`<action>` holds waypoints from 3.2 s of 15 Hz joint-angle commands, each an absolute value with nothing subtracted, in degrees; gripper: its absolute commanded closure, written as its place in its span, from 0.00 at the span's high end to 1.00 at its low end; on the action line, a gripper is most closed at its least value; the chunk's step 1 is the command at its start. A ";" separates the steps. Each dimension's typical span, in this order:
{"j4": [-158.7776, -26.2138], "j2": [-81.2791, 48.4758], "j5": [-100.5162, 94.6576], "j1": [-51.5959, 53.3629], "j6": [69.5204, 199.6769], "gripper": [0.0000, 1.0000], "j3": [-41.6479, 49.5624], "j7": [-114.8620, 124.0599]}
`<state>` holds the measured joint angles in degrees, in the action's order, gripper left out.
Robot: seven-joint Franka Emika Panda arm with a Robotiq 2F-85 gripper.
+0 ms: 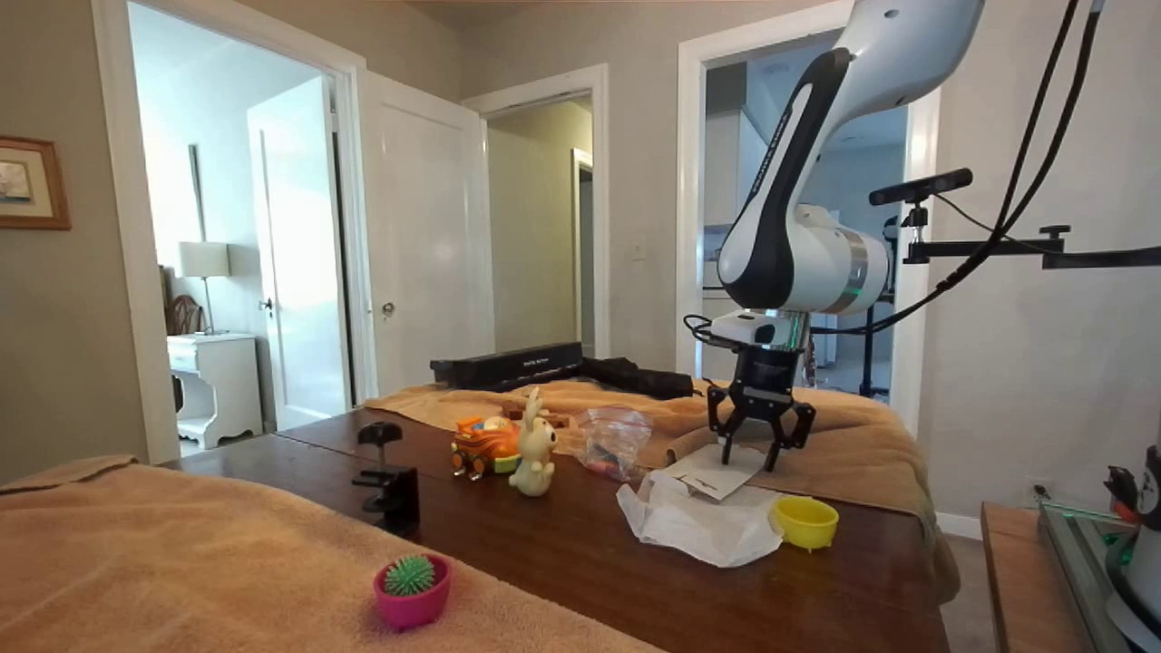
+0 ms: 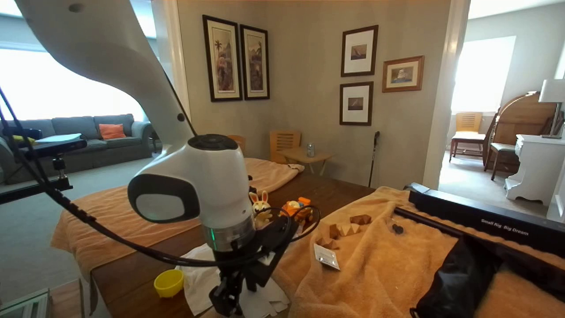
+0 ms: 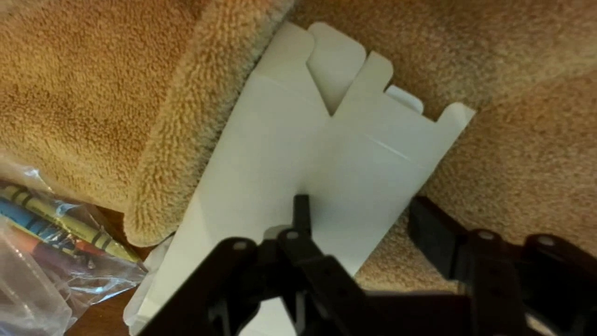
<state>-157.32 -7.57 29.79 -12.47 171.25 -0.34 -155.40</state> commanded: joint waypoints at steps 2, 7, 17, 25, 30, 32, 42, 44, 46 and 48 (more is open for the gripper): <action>-157.31 -7.52 32.31 -13.03 172.45 0.74 -1.89 -158.40; -157.23 -7.62 34.00 -11.57 175.30 0.99 -2.37 -158.17; -157.30 -9.90 36.80 -10.71 181.04 1.00 -6.12 -158.40; -157.26 -8.99 38.48 -11.76 182.05 1.00 -9.22 -158.40; -157.21 -7.90 40.61 -12.36 182.85 1.00 -10.73 -158.21; -157.17 -7.36 41.27 -12.53 183.05 1.00 -11.08 -158.20; -157.14 -6.71 41.18 -13.79 183.22 1.00 -11.26 -157.95; -157.14 -6.72 41.03 -13.99 183.06 1.00 -11.21 -157.89; -157.15 -6.76 40.92 -14.10 182.97 0.73 -11.15 -157.89; -157.17 -6.77 40.79 -14.23 182.89 0.57 -11.06 -157.91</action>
